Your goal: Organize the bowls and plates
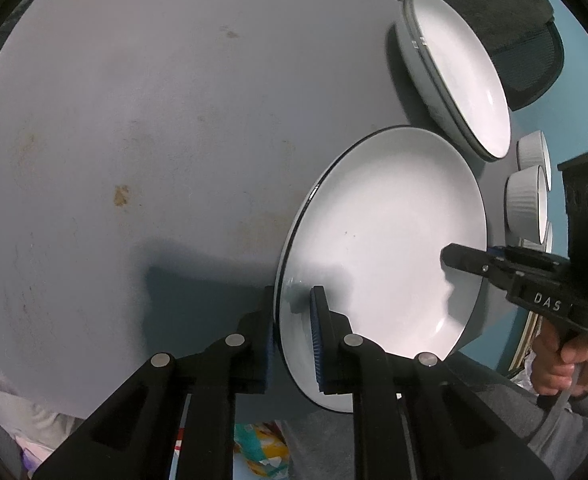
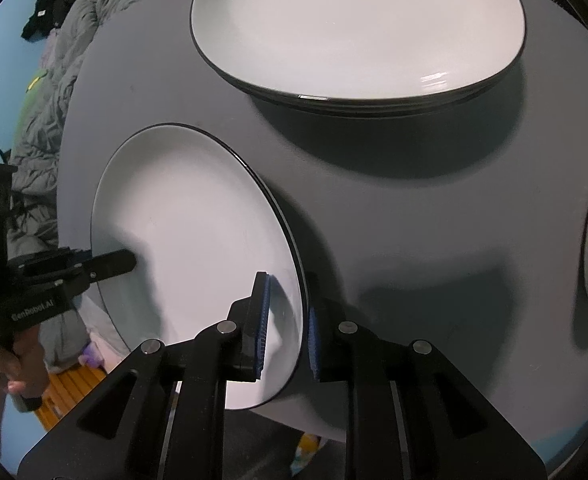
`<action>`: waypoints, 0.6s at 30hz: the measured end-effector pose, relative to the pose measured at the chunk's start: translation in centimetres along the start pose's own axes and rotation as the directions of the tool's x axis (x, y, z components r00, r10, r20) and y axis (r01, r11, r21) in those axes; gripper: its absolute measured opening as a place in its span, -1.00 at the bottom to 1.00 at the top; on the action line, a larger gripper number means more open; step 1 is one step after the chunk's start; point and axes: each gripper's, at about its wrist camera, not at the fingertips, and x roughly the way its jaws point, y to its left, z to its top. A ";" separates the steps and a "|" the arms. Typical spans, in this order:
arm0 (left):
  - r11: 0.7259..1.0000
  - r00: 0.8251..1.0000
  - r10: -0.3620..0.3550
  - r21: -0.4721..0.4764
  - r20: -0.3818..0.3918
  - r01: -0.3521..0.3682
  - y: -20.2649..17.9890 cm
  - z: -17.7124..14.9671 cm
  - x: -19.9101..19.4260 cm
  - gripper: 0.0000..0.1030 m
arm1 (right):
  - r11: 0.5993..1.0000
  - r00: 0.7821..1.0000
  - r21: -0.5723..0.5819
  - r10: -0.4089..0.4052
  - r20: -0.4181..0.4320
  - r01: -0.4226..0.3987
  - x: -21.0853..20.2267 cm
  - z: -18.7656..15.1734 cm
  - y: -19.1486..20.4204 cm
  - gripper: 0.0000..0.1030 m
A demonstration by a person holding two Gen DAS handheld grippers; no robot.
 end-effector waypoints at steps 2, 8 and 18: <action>1.000 1.000 -0.001 0.000 0.002 0.001 -0.5 -0.2 -0.2 -0.72 | 1.000 1.000 -0.001 0.005 -0.003 -0.005 -0.3 0.1 -0.1 -0.67; 1.000 1.000 -0.021 -0.014 0.002 0.021 -2.0 0.1 -1.5 -0.72 | 1.000 1.000 -0.014 -0.013 -0.004 0.013 -2.0 0.9 0.6 -0.68; 0.998 0.999 -0.027 0.052 0.030 0.026 -5.2 3.7 -4.1 -0.72 | 1.000 0.999 0.020 -0.005 0.041 0.004 -5.5 3.6 -0.6 -0.69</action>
